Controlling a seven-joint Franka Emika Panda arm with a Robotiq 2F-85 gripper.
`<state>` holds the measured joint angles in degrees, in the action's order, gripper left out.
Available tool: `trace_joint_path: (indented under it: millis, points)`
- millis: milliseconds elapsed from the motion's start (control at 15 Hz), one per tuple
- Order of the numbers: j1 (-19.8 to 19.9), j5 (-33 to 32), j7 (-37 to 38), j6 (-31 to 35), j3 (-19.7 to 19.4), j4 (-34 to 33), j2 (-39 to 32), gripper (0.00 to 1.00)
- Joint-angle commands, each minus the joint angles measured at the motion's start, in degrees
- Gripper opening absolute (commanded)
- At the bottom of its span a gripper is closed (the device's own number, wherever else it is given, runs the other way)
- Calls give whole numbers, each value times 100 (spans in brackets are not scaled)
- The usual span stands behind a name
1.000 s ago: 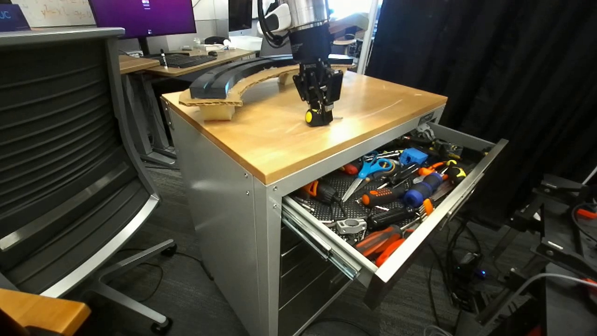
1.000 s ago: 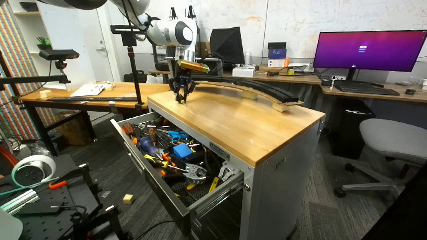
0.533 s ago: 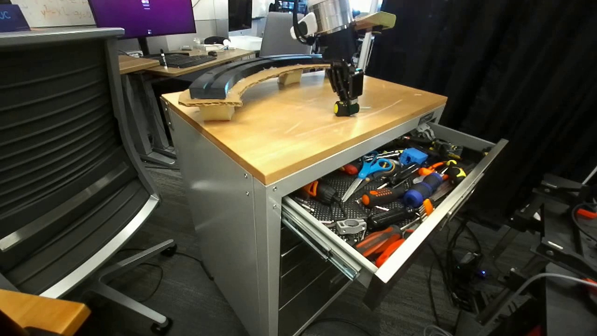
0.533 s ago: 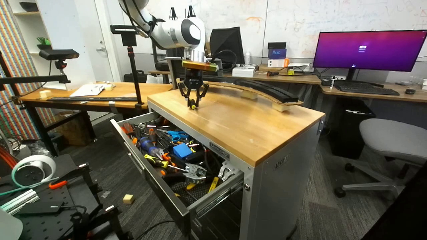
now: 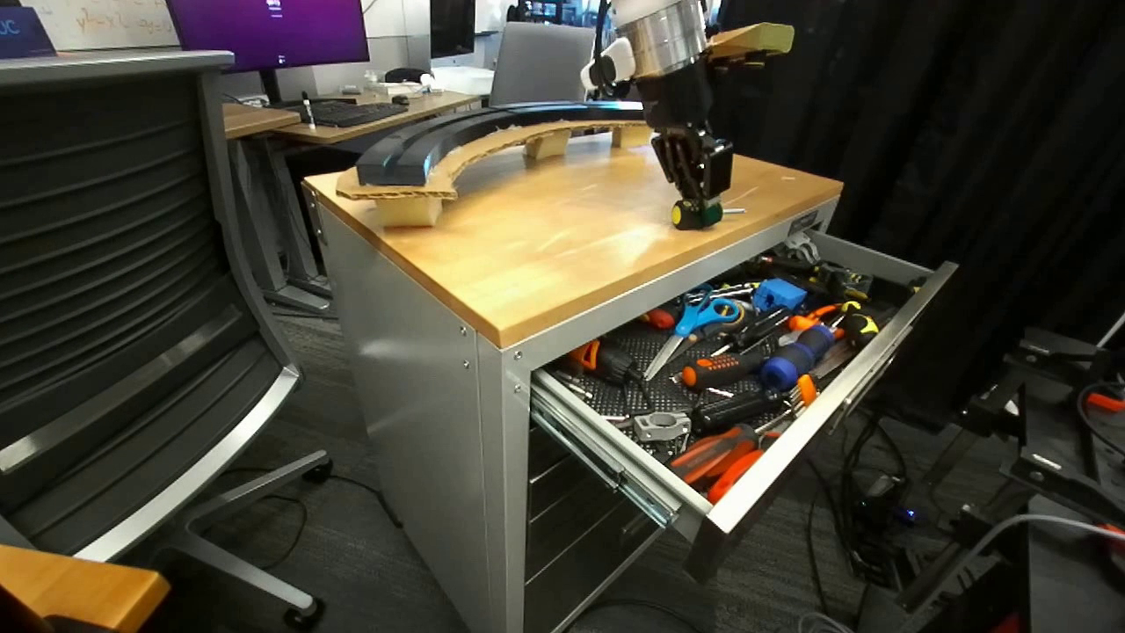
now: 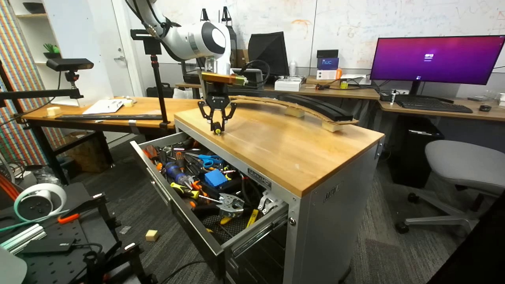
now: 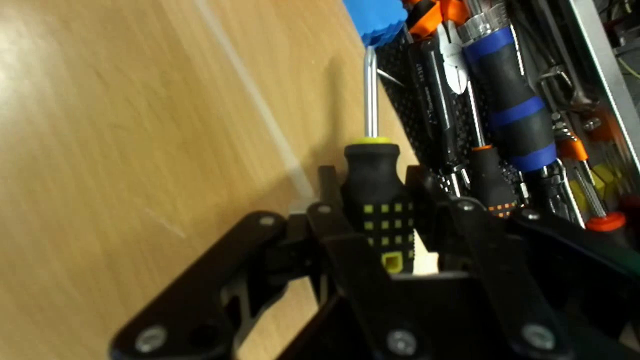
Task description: Place the black object inside the open drawer and close the drawer
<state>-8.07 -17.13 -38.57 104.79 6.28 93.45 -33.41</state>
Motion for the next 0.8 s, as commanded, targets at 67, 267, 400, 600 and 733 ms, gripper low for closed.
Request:
trace_joint_path:
  millis: [67, 267, 400, 600, 733]
  points:
    - [-11, -155, 354, 441, 218, 1634, 1025, 12]
    - [6, -160, 355, 537, 327, 2130, 1303, 12]
    - [-38, -324, 412, 678, 342, 2290, 1361, 12]
    - [-91, -760, 324, 975, 349, 2240, 1224, 12]
    - [-192, -1133, 442, 1157, 333, 2137, 1124, 13]
